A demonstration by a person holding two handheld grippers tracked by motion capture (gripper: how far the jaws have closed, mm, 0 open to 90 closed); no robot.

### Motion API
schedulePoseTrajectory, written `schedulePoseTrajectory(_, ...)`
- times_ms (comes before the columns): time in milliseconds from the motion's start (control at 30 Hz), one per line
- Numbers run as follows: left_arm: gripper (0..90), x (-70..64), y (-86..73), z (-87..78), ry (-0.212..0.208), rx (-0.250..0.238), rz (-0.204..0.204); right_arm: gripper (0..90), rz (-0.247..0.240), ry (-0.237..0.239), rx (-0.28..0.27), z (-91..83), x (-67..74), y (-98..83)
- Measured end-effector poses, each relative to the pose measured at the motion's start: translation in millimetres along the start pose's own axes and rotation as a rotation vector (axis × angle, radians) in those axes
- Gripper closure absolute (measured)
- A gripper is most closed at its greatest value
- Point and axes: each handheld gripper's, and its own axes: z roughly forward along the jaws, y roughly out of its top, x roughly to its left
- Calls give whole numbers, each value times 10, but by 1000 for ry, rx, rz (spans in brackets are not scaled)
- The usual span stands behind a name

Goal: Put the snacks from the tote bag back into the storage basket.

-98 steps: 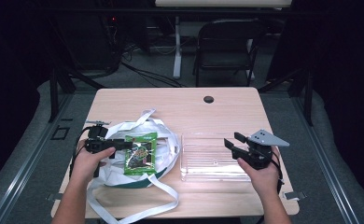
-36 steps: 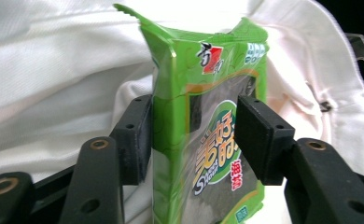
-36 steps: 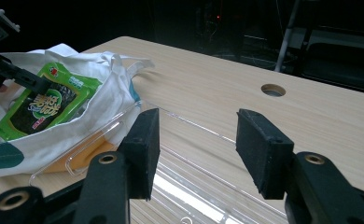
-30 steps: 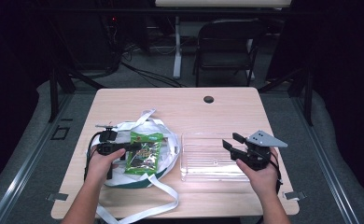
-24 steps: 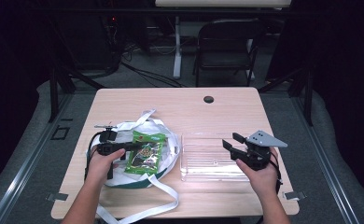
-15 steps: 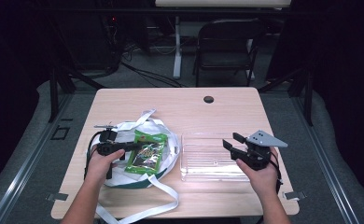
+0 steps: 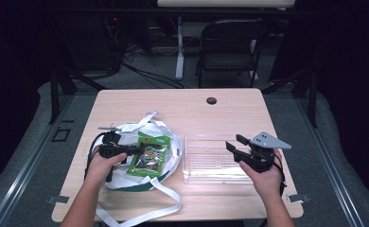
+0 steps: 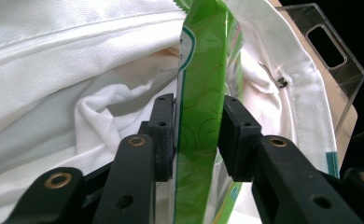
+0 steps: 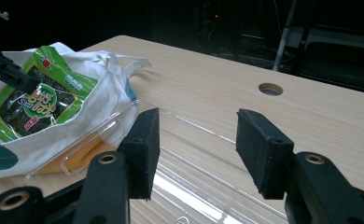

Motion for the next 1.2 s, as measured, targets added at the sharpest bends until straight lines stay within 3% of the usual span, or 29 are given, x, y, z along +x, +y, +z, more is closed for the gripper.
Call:
schedulePoseTrajectory(300,725,27,7,-54,-23,5,8,498,2,-1,-1,-2,-6,-1)
schedulePoseTrajectory(600,726,80,13,-154,-31,-28,2,498,6,-3,-2,-2,-7,-2)
schedulePoseTrajectory(1200,728,13,55,-290,19,-115,60,524,-31,-13,13,15,-5,-6)
